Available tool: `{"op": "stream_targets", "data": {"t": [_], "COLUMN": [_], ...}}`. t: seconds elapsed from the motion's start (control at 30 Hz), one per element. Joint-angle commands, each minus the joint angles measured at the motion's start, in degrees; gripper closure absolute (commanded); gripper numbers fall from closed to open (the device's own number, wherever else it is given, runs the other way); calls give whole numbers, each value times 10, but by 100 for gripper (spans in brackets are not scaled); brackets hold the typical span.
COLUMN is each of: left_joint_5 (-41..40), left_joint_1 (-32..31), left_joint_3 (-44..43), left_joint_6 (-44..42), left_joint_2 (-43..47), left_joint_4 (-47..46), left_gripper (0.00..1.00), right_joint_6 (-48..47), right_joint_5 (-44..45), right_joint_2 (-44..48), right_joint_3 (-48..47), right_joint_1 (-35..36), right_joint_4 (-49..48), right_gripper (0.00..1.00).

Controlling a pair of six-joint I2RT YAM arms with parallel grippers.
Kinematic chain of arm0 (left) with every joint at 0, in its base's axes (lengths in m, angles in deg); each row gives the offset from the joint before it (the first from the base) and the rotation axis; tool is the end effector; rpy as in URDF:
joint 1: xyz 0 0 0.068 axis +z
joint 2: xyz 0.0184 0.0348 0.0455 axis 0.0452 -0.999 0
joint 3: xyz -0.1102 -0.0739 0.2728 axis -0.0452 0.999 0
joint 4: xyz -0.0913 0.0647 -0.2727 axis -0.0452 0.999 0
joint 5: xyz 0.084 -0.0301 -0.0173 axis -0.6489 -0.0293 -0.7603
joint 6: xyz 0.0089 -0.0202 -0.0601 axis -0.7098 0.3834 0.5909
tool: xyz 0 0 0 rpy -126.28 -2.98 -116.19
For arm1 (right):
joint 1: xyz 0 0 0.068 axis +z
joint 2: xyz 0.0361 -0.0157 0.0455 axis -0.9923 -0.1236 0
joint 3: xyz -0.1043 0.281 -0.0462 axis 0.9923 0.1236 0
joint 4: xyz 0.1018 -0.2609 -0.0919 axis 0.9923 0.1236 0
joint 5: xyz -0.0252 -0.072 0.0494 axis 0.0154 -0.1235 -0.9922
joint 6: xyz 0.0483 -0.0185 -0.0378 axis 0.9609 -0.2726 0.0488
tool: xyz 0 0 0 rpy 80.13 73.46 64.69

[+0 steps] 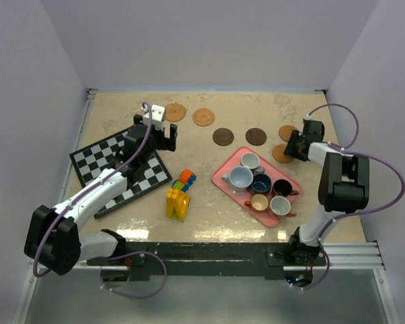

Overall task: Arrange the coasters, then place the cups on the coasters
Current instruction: Move the coaster to the center of the board.

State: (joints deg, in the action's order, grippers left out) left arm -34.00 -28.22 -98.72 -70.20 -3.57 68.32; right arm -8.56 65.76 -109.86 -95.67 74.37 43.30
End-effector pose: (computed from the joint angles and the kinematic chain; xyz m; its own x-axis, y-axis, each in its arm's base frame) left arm 0.2944 -0.1322 0.3003 -0.2321 0.0357 -0.9720 0.2670 0.9633 -0.0284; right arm 0.3910 -0.0576 0.1528 -0.7041 0.3558 -0.6145 0.3200 0.9315 0.1728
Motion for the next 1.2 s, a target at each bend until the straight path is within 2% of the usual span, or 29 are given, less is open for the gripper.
{"op": "stream_targets", "data": {"t": [0.0,0.47,0.73,1.17], "left_joint_5": [-3,-5,-5,-8], "left_joint_1": [-3,-3,-3,-4], "left_joint_3": [0,1,1,2], "left_joint_6": [10,10,10,10], "left_joint_2": [13,17,17,25], "left_joint_4": [-26,-26,-25,-24], "left_gripper": [4,4,4,4], "right_joint_6": [19,39,30,27], "right_joint_5": [-28,10,97,95], "right_joint_2": [-29,-37,-35,-38], "right_joint_3": [11,11,13,3], "right_joint_1": [29,54,52,36], "right_joint_4": [18,14,35,48], "right_gripper": [54,57,62,69]}}
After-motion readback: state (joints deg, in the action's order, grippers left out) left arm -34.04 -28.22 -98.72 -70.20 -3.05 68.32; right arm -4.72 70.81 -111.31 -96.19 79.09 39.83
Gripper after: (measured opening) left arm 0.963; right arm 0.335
